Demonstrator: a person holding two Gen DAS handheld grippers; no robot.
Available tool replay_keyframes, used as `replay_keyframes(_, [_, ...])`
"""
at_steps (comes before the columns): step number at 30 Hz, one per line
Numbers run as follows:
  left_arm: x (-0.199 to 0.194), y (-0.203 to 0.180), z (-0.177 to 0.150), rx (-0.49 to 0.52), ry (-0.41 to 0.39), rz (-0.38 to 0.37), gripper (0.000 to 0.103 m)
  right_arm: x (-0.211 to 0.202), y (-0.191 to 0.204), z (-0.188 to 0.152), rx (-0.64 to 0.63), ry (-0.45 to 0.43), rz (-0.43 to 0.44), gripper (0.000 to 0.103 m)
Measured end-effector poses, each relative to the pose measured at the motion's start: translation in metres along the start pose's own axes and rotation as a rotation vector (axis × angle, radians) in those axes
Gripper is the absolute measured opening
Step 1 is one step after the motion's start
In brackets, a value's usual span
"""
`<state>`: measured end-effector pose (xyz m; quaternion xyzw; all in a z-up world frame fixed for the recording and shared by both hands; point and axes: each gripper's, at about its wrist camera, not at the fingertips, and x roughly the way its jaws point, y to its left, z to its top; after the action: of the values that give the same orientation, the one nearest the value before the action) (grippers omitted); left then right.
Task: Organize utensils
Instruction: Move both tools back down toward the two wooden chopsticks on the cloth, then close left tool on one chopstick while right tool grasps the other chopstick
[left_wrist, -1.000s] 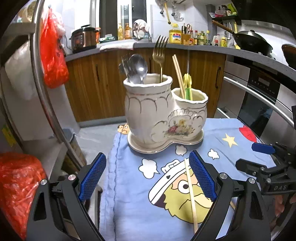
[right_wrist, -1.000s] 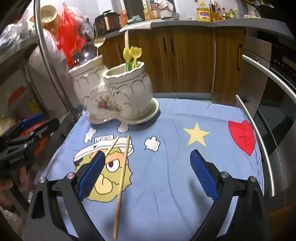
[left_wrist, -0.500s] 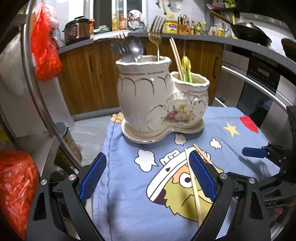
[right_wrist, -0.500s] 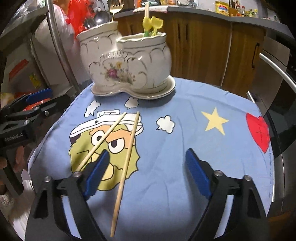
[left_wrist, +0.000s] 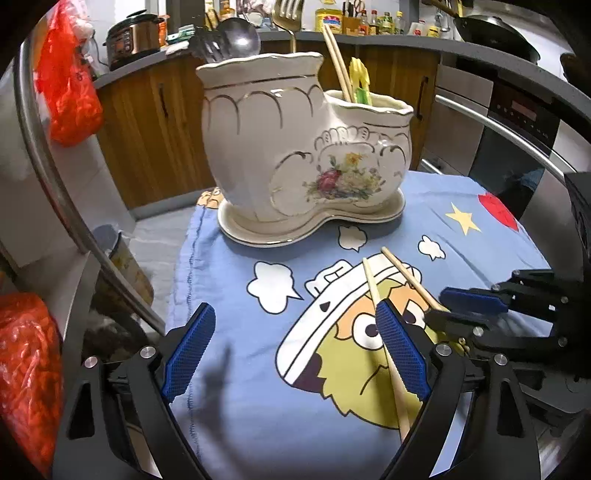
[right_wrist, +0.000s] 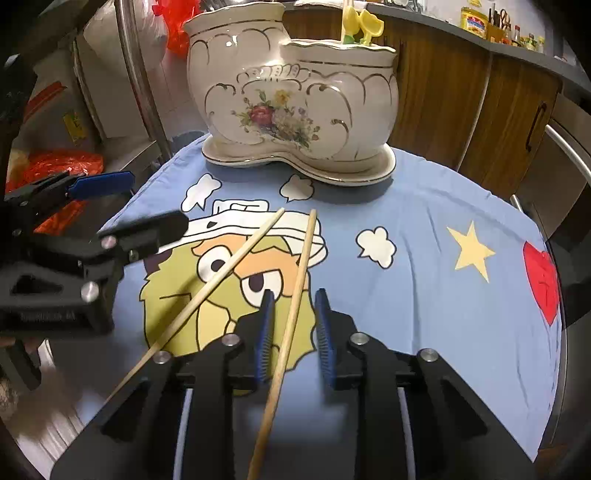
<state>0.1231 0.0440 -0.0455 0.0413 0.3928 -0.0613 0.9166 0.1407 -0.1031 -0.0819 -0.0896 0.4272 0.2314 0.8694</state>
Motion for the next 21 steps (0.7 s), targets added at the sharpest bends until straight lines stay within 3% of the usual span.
replay_keyframes(2, [0.002,-0.003,0.000,0.005,0.006,-0.002,0.088,0.001,0.000,0.001,-0.009,-0.002,0.000,0.007])
replay_keyframes(3, [0.003,-0.004,0.000,0.007,0.008,-0.003,0.088,0.001,-0.001,0.001,-0.007,0.001,0.010,0.006])
replay_keyframes(8, [0.005,-0.012,-0.001,0.031,0.014,-0.010,0.088,-0.012,-0.017,0.000,0.060,-0.026,0.061,0.005])
replay_keyframes(13, [0.010,-0.020,-0.002,0.046,0.025,-0.026,0.087,-0.033,-0.043,0.002,0.136,-0.088,0.050,0.005])
replay_keyframes(21, [0.022,-0.044,-0.002,0.102,0.058,-0.037,0.080,-0.037,-0.071,-0.003,0.199,-0.084,0.047,0.005])
